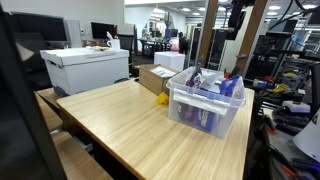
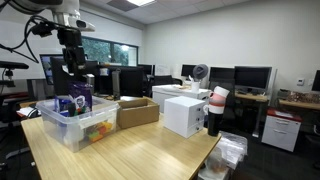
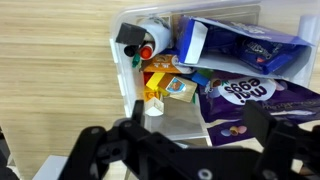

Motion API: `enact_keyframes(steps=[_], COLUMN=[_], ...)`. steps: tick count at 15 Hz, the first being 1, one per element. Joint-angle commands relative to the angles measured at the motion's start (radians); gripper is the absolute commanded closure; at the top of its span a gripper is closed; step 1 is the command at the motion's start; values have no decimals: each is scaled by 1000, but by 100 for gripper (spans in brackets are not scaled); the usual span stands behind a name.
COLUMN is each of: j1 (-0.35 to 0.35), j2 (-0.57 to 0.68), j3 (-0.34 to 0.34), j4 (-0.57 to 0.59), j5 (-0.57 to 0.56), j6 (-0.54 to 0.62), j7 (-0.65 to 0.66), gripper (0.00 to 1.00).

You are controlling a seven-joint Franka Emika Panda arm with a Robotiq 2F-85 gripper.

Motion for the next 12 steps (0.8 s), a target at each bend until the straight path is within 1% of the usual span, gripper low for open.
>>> enact_keyframes(steps=[1, 5, 8, 12], j1=[-10, -9, -6, -9], j2=[-48, -79, -108, -149], j3=[-1, -4, -21, -40], j4=[-14, -19, -22, -26], j5=[-48, -84, -60, -60], j6=[-54, -76, -54, -51], j7=[-77, -101, -98, -107], gripper=[0, 0, 0, 0])
